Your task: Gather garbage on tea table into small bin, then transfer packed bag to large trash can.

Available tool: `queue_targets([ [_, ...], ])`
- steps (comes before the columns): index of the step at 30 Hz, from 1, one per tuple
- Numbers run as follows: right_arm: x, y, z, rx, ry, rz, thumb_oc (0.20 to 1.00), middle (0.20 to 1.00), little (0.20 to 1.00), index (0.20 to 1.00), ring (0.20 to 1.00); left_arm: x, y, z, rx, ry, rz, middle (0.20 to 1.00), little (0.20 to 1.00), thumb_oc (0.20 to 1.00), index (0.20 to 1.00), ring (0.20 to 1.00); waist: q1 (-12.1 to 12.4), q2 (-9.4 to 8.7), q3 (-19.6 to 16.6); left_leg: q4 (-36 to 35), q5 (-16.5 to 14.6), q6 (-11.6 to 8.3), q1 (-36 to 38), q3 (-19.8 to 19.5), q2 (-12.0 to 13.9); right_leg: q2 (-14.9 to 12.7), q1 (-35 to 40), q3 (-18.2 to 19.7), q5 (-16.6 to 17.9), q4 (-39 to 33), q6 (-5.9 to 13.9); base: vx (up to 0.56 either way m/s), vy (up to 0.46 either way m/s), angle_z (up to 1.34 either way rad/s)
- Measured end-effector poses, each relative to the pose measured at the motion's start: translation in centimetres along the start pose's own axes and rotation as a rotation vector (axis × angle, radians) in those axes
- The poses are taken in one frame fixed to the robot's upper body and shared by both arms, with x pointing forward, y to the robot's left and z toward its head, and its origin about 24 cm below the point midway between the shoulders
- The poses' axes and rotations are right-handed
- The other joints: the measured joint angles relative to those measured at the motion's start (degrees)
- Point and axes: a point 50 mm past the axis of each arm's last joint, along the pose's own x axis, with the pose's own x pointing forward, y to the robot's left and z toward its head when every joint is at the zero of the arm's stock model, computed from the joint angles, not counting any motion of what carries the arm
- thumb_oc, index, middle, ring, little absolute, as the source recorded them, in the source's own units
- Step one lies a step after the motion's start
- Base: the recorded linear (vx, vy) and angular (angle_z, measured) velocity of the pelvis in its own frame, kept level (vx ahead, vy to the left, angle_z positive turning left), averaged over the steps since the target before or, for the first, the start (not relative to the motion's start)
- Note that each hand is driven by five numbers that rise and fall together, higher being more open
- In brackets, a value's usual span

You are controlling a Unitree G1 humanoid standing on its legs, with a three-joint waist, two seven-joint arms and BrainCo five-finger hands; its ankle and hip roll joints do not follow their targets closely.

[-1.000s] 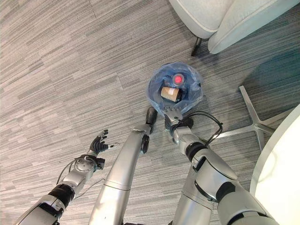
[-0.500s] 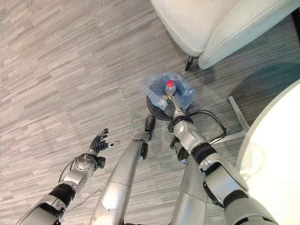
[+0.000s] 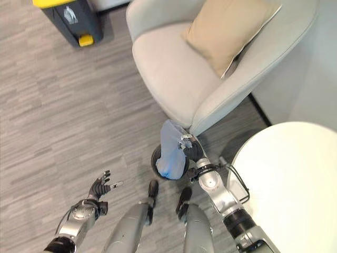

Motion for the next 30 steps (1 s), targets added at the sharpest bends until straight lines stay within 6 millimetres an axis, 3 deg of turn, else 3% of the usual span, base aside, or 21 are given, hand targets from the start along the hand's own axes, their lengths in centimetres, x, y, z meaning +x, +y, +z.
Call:
queue_targets([
  [6, -0.5, -0.9, 0.6, 0.037, -0.038, 0.001, 0.200, 0.200, 0.200, 0.200, 0.200, -1.9, 0.4, -2.9, 0.002, 0.075, -0.002, 1.000, 1.000, 1.000, 1.000, 1.000, -0.91, -0.03, -5.41, -6.90, 1.27, 0.21, 8.32, 1.85, 0.64, 1.84, 7.58, 0.95, 2.47, -7.82, 1.13, 0.14, 0.066, -0.19],
  [10, -1.8, -0.3, -0.1, 0.063, -0.013, 0.044, 0.200, 0.200, 0.200, 0.200, 0.200, -3.7, 1.1, -4.9, 0.006, 0.122, 0.003, 1.000, 1.000, 1.000, 1.000, 1.000, -0.56, 0.52, -7.15, -12.05, 1.74, 0.63, 16.63, 5.46, 0.98, 3.38, 13.13, 4.98, 4.45, -12.59, 2.36, 0.07, 0.111, -0.54],
  [13, -1.7, -0.3, 0.1, 0.058, -0.023, 0.063, 0.200, 0.200, 0.200, 0.200, 0.200, -3.5, 0.8, -4.5, 0.005, 0.108, -0.015, 1.000, 1.000, 1.000, 1.000, 1.000, -0.65, 1.34, -7.77, -12.59, 1.82, 0.78, 17.56, 8.11, 0.92, 3.45, 13.16, 7.97, 5.04, -11.71, 3.03, -0.16, 0.006, -0.47],
  [15, -1.8, -0.4, -0.2, 0.051, -0.014, 0.065, 0.200, 0.200, 0.200, 0.200, 0.200, -2.6, 0.6, -3.1, 0.008, 0.068, -0.026, 1.000, 1.000, 1.000, 1.000, 1.000, -0.83, 1.57, -7.53, -10.70, 1.80, 0.86, 16.64, 6.58, 0.77, 3.96, 12.70, 12.76, 4.27, -9.54, 4.19, -0.14, -0.045, 0.28],
  [17, -1.7, -0.4, -0.1, 0.050, -0.015, 0.068, 0.200, 0.200, 0.200, 0.200, 0.200, -2.0, 0.7, -2.0, 0.011, 0.030, -0.026, 1.000, 1.000, 1.000, 1.000, 1.000, -0.42, 1.54, -7.53, -10.81, 1.87, 1.03, 16.53, 6.15, 1.08, 4.07, 12.75, 13.89, 3.73, -9.14, 4.72, -0.25, -0.129, 0.27],
  [19, -1.7, -0.7, -0.1, 0.046, -0.017, 0.060, 0.200, 0.200, 0.200, 0.200, 0.200, -1.7, 0.6, -1.4, 0.028, 0.007, -0.028, 1.000, 1.000, 1.000, 1.000, 1.000, -0.48, 2.54, -7.19, -8.80, 2.68, 1.36, 14.26, 3.16, 2.11, 6.73, 11.46, 19.09, -3.32, 2.60, 7.22, -0.17, -0.170, 0.58],
  [20, -1.7, -0.6, 0.0, 0.047, -0.019, 0.060, 0.200, 0.200, 0.200, 0.200, 0.200, -1.8, 0.7, -1.4, 0.035, 0.008, -0.027, 1.000, 1.000, 1.000, 1.000, 1.000, 0.18, 2.09, -7.35, -8.83, 3.16, 0.86, 13.66, 3.01, 2.11, 6.82, 12.98, 19.14, -4.70, 2.24, 7.01, -0.17, -0.195, 0.53],
  [21, -1.6, -0.6, 0.1, 0.047, -0.024, 0.060, 0.200, 0.200, 0.200, 0.200, 0.200, -1.8, 0.8, -1.5, 0.048, 0.011, -0.027, 1.000, 1.000, 1.000, 1.000, 1.000, 0.87, 1.75, -7.39, -8.83, 3.55, 0.52, 13.14, 3.13, 2.10, 6.65, 13.64, 19.32, -5.87, 1.39, 6.53, -0.18, -0.186, 0.19],
  [22, -1.4, -1.0, 0.1, 0.043, -0.024, 0.050, 0.200, 0.200, 0.200, 0.200, 0.200, -2.0, 0.4, -1.9, 0.044, 0.025, -0.033, 1.000, 1.000, 1.000, 1.000, 1.000, 2.08, 3.11, -6.71, -9.18, 5.85, -1.65, 10.98, 1.17, 3.80, 8.96, 16.14, 19.04, -4.51, -6.83, 2.58, -0.21, -0.197, 0.15],
  [25, -1.7, -0.9, -0.9, 0.070, 0.018, 0.048, 0.200, 0.200, 0.200, 0.200, 0.200, -2.7, 0.6, -3.1, 0.043, 0.063, -0.028, 1.000, 1.000, 1.000, 1.000, 1.000, 2.97, 3.67, -6.76, -9.95, 8.49, -5.03, 9.30, -1.58, 6.31, 12.95, 16.17, 17.23, -2.05, -9.42, -0.32, -0.25, -0.166, 0.35],
  [27, -1.7, -1.4, -1.1, 0.061, 0.027, 0.042, 0.200, 0.200, 0.200, 0.200, 0.200, -2.6, 0.2, -3.0, 0.041, 0.062, -0.042, 1.000, 1.000, 1.000, 1.000, 1.000, 2.84, 3.80, -6.54, -9.83, 11.59, -9.49, 6.04, -3.65, 7.77, 14.59, 14.18, 14.11, -1.18, -8.90, -2.61, -0.31, -0.080, 0.83],
  [28, -1.8, -1.9, -1.2, 0.057, 0.033, 0.036, 0.200, 0.200, 0.200, 0.200, 0.200, -2.3, -0.2, -2.6, 0.041, 0.052, -0.054, 1.000, 1.000, 1.000, 1.000, 1.000, 2.57, 3.70, -6.41, -9.79, 13.90, -11.46, 4.01, -3.16, 7.96, 14.56, 12.76, 12.24, -0.21, -8.18, -4.74, -0.26, -0.044, 0.88],
  [29, -1.9, -2.4, -1.4, 0.049, 0.041, 0.030, 0.200, 0.200, 0.200, 0.200, 0.200, -2.0, -0.6, -2.1, 0.052, 0.040, -0.074, 1.000, 1.000, 1.000, 1.000, 1.000, 2.65, 3.42, -5.92, -9.36, 14.22, -12.78, 2.79, -0.92, 7.97, 13.98, 11.61, 9.88, 0.95, -8.09, -6.77, -0.25, -0.031, 0.76],
  [30, -1.8, -2.3, -1.2, 0.059, 0.037, 0.031, 0.200, 0.200, 0.200, 0.200, 0.200, -1.9, -0.6, -1.7, 0.061, 0.027, -0.082, 1.000, 1.000, 1.000, 1.000, 1.000, 2.67, 1.64, -5.11, -5.25, 7.79, -8.71, 2.42, 4.22, 6.62, 12.49, 11.23, 9.03, 2.38, -9.76, -8.12, -0.20, -0.019, 0.66],
])
